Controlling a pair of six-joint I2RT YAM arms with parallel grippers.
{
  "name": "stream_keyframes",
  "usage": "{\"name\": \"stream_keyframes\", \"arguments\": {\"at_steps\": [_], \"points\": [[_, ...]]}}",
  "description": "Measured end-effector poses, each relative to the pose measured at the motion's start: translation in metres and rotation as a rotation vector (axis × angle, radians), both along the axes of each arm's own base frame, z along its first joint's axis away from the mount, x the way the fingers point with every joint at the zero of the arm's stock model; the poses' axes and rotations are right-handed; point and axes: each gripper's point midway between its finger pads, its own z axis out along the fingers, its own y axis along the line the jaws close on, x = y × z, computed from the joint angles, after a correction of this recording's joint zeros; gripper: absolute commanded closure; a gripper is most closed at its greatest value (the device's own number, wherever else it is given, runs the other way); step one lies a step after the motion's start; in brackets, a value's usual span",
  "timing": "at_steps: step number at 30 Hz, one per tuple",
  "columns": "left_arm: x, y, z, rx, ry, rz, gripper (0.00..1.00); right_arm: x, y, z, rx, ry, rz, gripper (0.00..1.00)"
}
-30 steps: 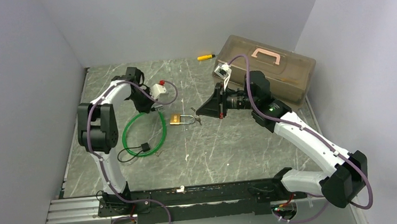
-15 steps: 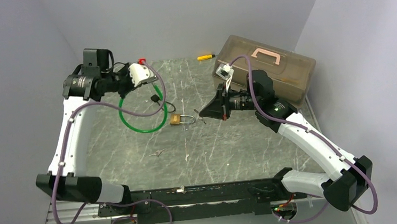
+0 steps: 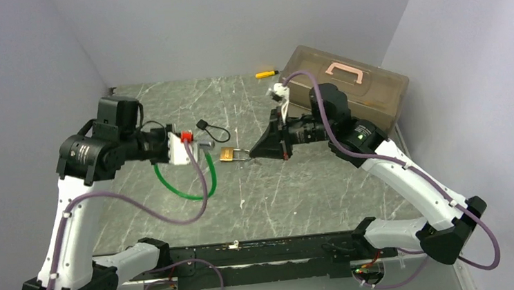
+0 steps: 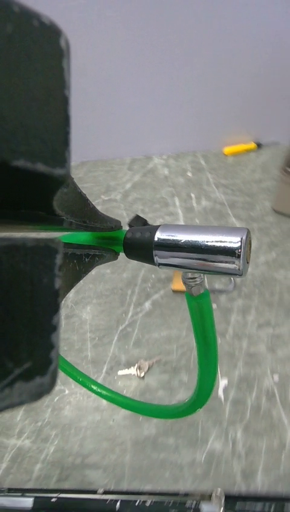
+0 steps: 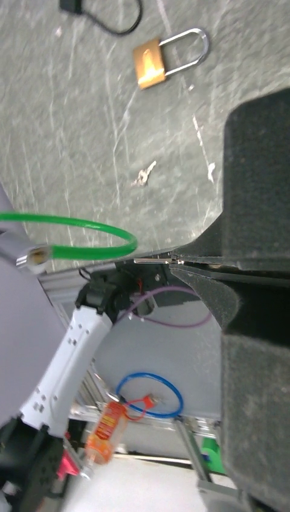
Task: Unlock with the key
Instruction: Pick up the lock from the center of the board, then unlock the lock.
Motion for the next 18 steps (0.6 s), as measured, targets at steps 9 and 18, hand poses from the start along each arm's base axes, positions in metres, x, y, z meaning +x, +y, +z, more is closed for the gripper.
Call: {"name": "stream_keyframes", "arguments": {"at_steps": [9,18], "points": [[-0.073,-0.018,-0.025,0.073,0.032,-0.274,1.0,-0.051,0.025,0.018,-0.14,-0.123,0.171,1.0],[-0.075,-0.018,-0.043,0.125,0.034,-0.292,1.0,-0.074,0.029,-0.01,-0.289,-0.085,0.263,1.0]]}}
